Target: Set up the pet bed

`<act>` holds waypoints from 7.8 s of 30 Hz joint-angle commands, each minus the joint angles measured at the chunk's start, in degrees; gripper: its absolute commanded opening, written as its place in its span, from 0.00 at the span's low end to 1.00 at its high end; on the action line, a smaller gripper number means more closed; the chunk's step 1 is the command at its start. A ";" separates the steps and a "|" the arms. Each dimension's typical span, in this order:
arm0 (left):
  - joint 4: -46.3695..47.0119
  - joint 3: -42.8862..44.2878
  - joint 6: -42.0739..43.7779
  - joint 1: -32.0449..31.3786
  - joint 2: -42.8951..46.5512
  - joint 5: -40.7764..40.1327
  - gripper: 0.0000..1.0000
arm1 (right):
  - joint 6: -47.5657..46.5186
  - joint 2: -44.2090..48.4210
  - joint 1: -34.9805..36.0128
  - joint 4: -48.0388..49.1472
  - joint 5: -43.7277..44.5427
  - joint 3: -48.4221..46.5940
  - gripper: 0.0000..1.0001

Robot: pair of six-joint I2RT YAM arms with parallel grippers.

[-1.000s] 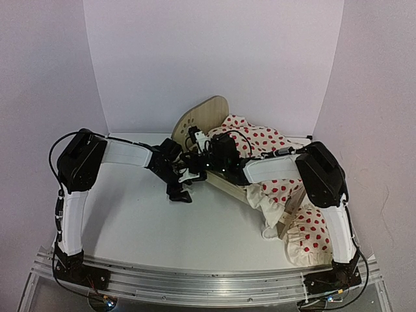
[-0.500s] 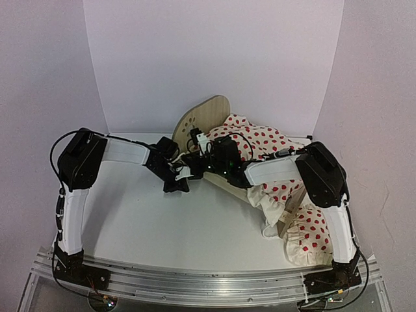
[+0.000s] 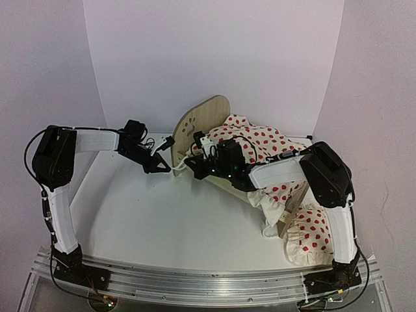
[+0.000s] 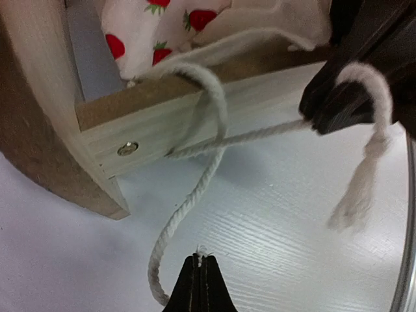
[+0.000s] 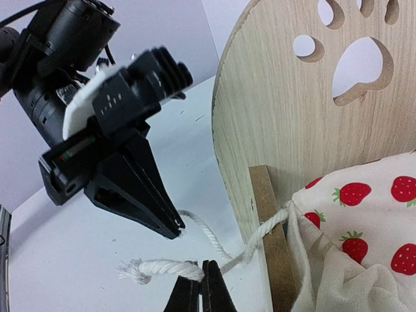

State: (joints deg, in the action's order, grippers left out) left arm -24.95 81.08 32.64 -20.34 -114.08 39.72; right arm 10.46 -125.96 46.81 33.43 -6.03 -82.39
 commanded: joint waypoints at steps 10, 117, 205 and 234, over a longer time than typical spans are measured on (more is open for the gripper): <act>-1.30 3.08 -18.76 0.82 2.95 9.73 0.00 | -17.31 -1.92 8.09 -1.17 1.76 7.20 0.01; 28.04 -38.17 -49.04 -9.92 25.34 1.60 0.00 | -10.00 16.00 6.89 -49.83 -0.75 1.63 0.13; 52.16 -32.98 -41.25 -17.60 14.63 12.03 0.00 | 16.21 26.49 10.78 -13.36 0.92 16.83 0.00; 67.80 -32.48 -32.73 -18.42 4.28 11.19 0.00 | 15.87 32.75 10.44 -41.40 10.82 13.84 0.46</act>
State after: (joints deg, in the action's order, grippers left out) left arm 40.80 46.25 -0.88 -37.68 -107.60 51.88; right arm 27.00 -99.42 57.14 1.43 2.36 -66.14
